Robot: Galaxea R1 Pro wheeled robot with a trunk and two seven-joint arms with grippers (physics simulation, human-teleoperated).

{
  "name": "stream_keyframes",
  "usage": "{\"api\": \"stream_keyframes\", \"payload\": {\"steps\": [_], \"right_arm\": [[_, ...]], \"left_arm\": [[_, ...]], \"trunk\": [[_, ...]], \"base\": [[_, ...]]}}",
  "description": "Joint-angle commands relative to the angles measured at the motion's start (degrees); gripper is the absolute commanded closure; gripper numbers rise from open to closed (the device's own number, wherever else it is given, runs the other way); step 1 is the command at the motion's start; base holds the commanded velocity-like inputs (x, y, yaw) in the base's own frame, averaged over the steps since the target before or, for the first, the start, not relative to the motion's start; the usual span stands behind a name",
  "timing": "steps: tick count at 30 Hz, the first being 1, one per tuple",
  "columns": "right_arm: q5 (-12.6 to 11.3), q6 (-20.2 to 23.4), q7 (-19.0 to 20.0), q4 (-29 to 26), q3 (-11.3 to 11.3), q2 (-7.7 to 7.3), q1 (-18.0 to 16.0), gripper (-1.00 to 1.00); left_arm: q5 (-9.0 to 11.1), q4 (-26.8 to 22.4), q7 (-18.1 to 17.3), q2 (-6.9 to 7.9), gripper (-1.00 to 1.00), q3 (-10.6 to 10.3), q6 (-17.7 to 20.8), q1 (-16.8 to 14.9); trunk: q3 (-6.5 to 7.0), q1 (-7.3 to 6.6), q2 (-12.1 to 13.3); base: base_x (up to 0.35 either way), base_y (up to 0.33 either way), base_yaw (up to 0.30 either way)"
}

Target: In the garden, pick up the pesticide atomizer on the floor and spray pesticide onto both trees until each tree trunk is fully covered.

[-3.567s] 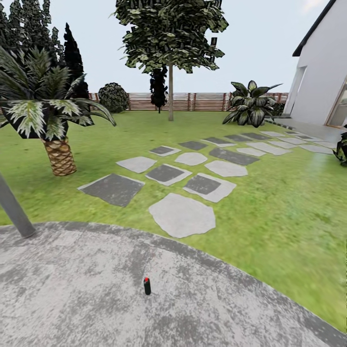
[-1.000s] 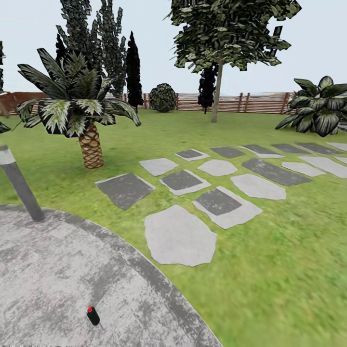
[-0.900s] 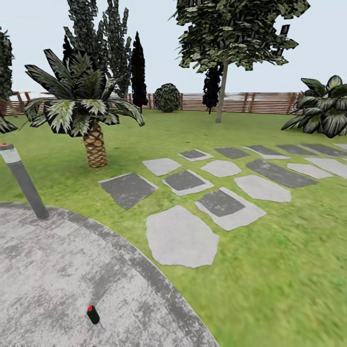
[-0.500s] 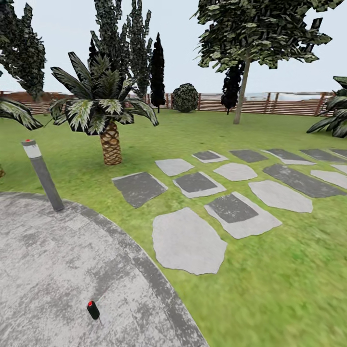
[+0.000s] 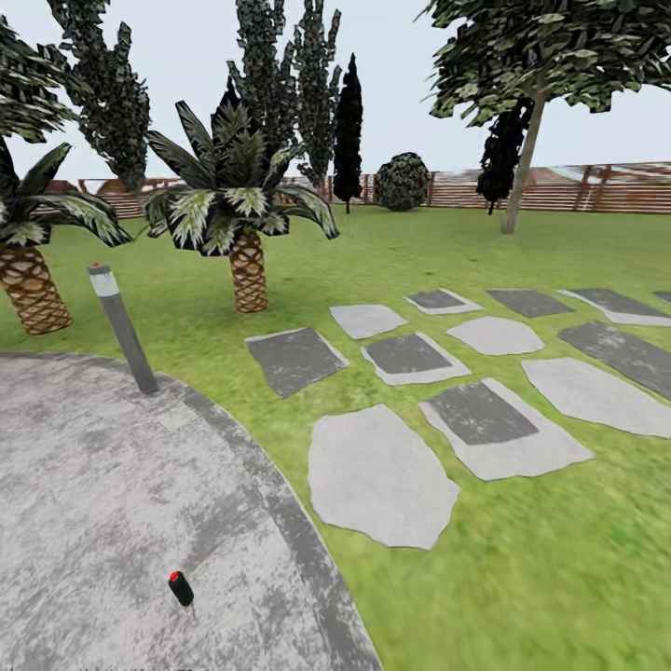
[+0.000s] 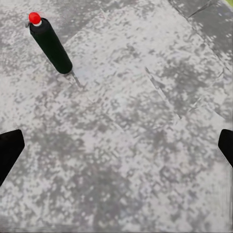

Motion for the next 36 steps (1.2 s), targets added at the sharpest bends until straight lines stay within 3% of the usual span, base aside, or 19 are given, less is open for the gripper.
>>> {"api": "stream_keyframes", "payload": {"steps": [1,7,11,15,25,36], "right_arm": [[0.05,0.0,0.0,0.0,0.04,0.01,0.0,-1.0],[0.05,0.0,0.0,0.0,0.04,0.01,0.01,-1.0],[0.24,0.0,0.14,0.05,0.37,-0.18,0.01,-1.0],[0.31,0.0,0.17,0.08,0.4,-0.7,0.0,-1.0],[0.07,0.0,0.02,0.0,0.1,-0.79,0.0,-1.0],[0.05,0.0,0.0,0.0,0.04,-0.78,0.0,-1.0]], "left_arm": [[0.02,0.0,0.0,0.01,-1.0,0.04,0.0,0.01],[0.1,0.0,0.0,0.06,-1.0,0.14,0.0,0.01],[1.97,0.0,-0.19,0.05,-1.0,2.33,-0.13,0.01],[2.41,0.0,-0.25,0.01,-1.0,2.93,-0.17,0.01],[2.43,0.0,-0.26,0.0,-1.0,3.03,-0.18,0.01],[2.39,0.07,-0.26,-0.03,-1.0,3.0,-0.17,0.01]], "trunk": [[0.0,-0.01,-0.02],[0.0,-0.01,-0.02],[0.0,-0.01,-0.02],[0.0,-0.01,-0.02],[0.0,-0.01,-0.02],[0.0,-0.01,-0.02]], "base": [[0.106,-0.272,0.279],[0.11,-0.272,0.273],[0.149,-0.272,0.093],[0.158,-0.272,0.012],[0.159,-0.272,0.001],[0.073,-0.066,0.246]]}}
